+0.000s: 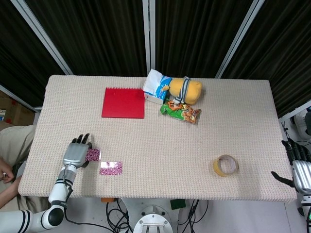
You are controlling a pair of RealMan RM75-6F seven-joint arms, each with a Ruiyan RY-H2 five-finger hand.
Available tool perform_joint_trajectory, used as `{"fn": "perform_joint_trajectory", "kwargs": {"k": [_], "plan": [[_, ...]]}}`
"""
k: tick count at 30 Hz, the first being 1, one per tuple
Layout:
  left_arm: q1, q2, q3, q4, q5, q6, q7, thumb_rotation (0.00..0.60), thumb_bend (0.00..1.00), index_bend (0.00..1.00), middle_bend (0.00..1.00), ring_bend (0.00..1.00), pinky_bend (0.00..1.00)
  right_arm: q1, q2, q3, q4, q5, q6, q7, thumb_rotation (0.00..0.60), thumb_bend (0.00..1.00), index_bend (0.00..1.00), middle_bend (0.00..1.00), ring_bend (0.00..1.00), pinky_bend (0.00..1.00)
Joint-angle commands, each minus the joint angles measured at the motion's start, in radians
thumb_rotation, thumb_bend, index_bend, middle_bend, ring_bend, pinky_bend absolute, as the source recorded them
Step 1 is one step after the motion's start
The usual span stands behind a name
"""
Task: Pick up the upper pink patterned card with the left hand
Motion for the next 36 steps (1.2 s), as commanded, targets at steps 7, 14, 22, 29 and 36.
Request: {"fn": "perform_joint_trajectory", "kwargs": {"k": [7,14,22,29,36], "plan": [[0.01,0.022,0.0,-0.042,0.053,0.03,-0.032,0.6,0.31,0.39,0.01,0.0,0.16,0.0,0.0,0.0,-0.001,-0.001,0.0,-0.001,0.6,0.35,0.0,0.0,0.0,0.0],[0.025,0.062,0.019,-0.148,0.109,0.069,-0.027,0.6,0.31,0.39,0.01,0.0,0.16,0.001,0.003,0.002,-0.005,-0.003,0.003,0.001,0.6,0.35,0.0,0.0,0.0,0.0],[0.032,0.041,0.073,-0.279,0.125,0.135,0.108,0.6,0.3,0.4,0.01,0.0,0.16,0.005,-0.006,-0.002,0.005,-0.003,-0.009,0.004,0.6,0.35,0.0,0.0,0.0,0.0],[0.029,-0.049,0.085,-0.272,0.111,0.158,0.187,0.6,0.31,0.41,0.02,0.0,0.16,0.007,-0.012,0.0,0.022,0.008,-0.02,0.017,0.6,0.35,0.0,0.0,0.0,0.0],[0.02,-0.101,0.066,-0.276,0.064,0.193,0.252,0.586,0.3,0.41,0.03,0.0,0.16,0.009,-0.018,0.0,0.037,0.014,-0.028,0.027,0.6,0.35,0.0,0.0,0.0,0.0]]}}
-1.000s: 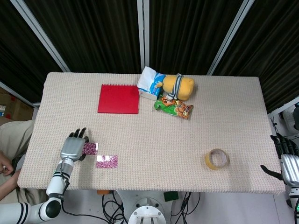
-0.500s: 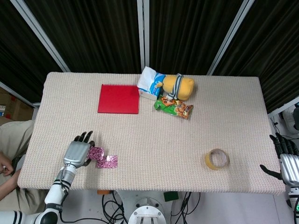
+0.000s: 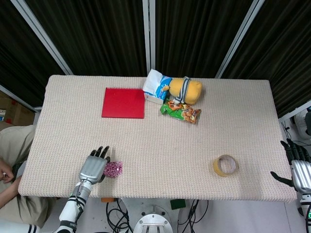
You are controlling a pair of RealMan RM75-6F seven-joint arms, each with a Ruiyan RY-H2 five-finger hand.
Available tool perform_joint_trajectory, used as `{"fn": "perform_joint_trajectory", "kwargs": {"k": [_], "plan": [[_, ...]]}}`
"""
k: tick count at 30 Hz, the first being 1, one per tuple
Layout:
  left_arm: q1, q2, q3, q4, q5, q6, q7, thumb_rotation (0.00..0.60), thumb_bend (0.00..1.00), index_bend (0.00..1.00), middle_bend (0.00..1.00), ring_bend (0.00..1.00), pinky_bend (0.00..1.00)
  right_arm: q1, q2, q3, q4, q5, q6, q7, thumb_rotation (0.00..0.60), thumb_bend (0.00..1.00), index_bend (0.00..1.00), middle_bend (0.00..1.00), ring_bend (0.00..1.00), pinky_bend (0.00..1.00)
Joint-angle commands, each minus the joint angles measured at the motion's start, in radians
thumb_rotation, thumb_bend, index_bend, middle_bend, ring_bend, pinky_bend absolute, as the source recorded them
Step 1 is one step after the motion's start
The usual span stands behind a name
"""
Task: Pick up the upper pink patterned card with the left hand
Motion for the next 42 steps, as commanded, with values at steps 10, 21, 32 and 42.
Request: {"fn": "perform_joint_trajectory", "kwargs": {"k": [10,21,32,42], "plan": [[-0.006,-0.02,-0.018,-0.002,-0.032,0.023,0.009,0.569,0.3,0.35,0.03,0.0,0.16,0.004,-0.005,0.001,0.012,0.002,-0.007,0.008,0.6,0.35,0.0,0.0,0.0,0.0],[-0.008,-0.002,-0.003,-0.013,-0.053,0.012,0.005,0.536,0.3,0.21,0.03,0.0,0.16,0.0,-0.001,0.002,0.002,0.002,0.002,-0.004,0.6,0.35,0.0,0.0,0.0,0.0],[0.011,0.059,0.021,-0.072,0.029,0.042,-0.048,0.536,0.3,0.2,0.03,0.0,0.16,0.0,0.005,0.004,-0.012,-0.003,0.01,-0.011,0.6,0.35,0.0,0.0,0.0,0.0],[0.17,0.238,0.101,0.267,0.603,0.25,-0.569,0.251,0.11,0.06,0.03,0.0,0.16,-0.015,-0.013,0.008,0.025,-0.027,0.057,0.026,0.6,0.35,0.0,0.0,0.0,0.0]]}}
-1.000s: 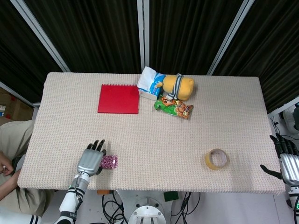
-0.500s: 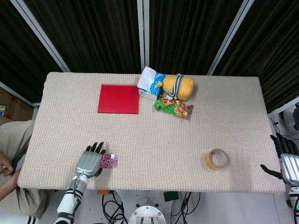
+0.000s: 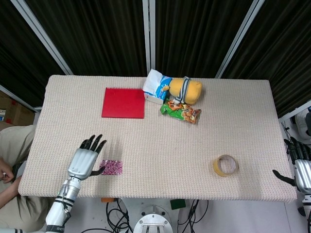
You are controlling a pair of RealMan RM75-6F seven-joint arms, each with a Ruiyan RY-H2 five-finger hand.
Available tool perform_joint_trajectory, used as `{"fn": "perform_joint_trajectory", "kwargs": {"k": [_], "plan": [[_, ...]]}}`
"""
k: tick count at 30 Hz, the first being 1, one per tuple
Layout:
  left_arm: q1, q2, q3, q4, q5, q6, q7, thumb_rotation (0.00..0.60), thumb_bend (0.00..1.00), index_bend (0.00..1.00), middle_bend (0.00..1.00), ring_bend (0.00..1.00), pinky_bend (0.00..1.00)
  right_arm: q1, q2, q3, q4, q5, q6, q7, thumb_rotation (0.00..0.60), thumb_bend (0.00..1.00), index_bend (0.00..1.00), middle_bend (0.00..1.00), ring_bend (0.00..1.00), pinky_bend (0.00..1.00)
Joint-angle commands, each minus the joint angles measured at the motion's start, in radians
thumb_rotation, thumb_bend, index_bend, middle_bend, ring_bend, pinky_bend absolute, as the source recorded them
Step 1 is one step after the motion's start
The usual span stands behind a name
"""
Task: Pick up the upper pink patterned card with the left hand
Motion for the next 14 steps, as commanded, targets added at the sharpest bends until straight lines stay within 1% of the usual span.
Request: {"fn": "perform_joint_trajectory", "kwargs": {"k": [1,3,6,7,10,14], "plan": [[0.125,0.122,0.05,0.239,0.236,0.158,-0.312,0.228,0.11,0.05,0.03,0.0,0.16,-0.004,-0.01,-0.003,0.017,-0.011,0.007,0.011,0.6,0.35,0.0,0.0,0.0,0.0],[0.16,0.152,0.053,0.275,0.239,0.187,-0.365,0.22,0.11,0.05,0.02,0.0,0.16,-0.006,-0.017,-0.006,0.029,-0.017,0.012,0.017,0.6,0.35,0.0,0.0,0.0,0.0],[0.216,0.205,0.067,0.326,0.271,0.233,-0.51,0.224,0.11,0.05,0.02,0.0,0.16,-0.014,-0.034,-0.011,0.061,-0.034,0.03,0.025,0.6,0.35,0.0,0.0,0.0,0.0],[0.23,0.219,0.071,0.337,0.28,0.244,-0.538,0.224,0.11,0.05,0.02,0.0,0.16,-0.016,-0.038,-0.014,0.071,-0.038,0.035,0.026,0.6,0.35,0.0,0.0,0.0,0.0],[0.264,0.256,0.079,0.355,0.313,0.272,-0.589,0.228,0.11,0.05,0.02,0.0,0.16,-0.023,-0.049,-0.022,0.099,-0.049,0.044,0.031,0.6,0.35,0.0,0.0,0.0,0.0],[0.287,0.282,0.081,0.348,0.352,0.275,-0.587,0.228,0.12,0.05,0.02,0.0,0.16,-0.029,-0.054,-0.025,0.111,-0.051,0.05,0.042,0.6,0.35,0.0,0.0,0.0,0.0]]}}
